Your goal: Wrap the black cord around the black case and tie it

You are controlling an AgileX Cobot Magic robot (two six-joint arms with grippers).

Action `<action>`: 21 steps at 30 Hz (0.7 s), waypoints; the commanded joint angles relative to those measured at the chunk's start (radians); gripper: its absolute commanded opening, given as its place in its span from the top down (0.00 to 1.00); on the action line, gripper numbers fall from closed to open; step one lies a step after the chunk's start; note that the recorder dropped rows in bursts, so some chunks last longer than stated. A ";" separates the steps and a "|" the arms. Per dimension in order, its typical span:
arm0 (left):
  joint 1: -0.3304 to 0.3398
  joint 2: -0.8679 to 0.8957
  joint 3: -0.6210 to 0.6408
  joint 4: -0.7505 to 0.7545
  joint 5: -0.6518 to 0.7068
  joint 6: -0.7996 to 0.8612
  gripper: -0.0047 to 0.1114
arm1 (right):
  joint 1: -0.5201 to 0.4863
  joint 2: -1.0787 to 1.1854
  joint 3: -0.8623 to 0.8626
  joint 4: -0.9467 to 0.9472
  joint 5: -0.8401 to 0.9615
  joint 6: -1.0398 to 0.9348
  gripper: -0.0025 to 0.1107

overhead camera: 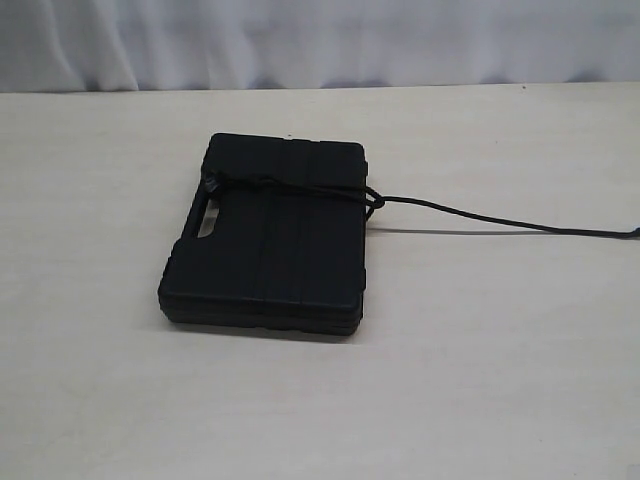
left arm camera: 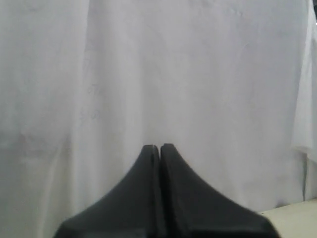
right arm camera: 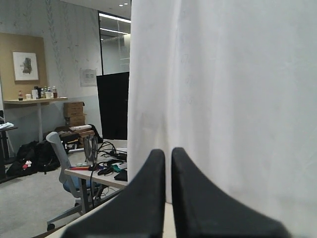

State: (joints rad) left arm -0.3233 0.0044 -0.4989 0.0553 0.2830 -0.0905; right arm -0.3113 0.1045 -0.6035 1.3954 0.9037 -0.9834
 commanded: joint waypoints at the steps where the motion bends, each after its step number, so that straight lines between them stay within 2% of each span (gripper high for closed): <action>1: 0.101 -0.004 0.031 0.018 -0.014 -0.008 0.96 | -0.001 -0.009 0.005 -0.005 0.010 0.004 0.94; 4: 0.174 -0.004 0.037 0.039 -0.005 -0.008 0.96 | -0.001 -0.009 0.005 -0.005 0.010 0.004 0.94; 6: 0.188 -0.004 0.037 0.039 -0.005 -0.008 0.96 | -0.001 -0.009 0.005 -0.005 0.010 0.004 0.94; 13: 0.196 -0.004 0.083 0.096 -0.025 -0.008 0.96 | -0.001 -0.009 0.005 -0.005 0.010 0.004 0.94; 21: 0.196 -0.004 0.221 0.116 -0.152 -0.011 0.96 | -0.001 -0.009 0.005 -0.005 0.010 0.004 0.94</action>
State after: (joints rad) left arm -0.1282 0.0044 -0.3194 0.1624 0.1948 -0.0968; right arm -0.3113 0.1045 -0.6035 1.3954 0.9037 -0.9834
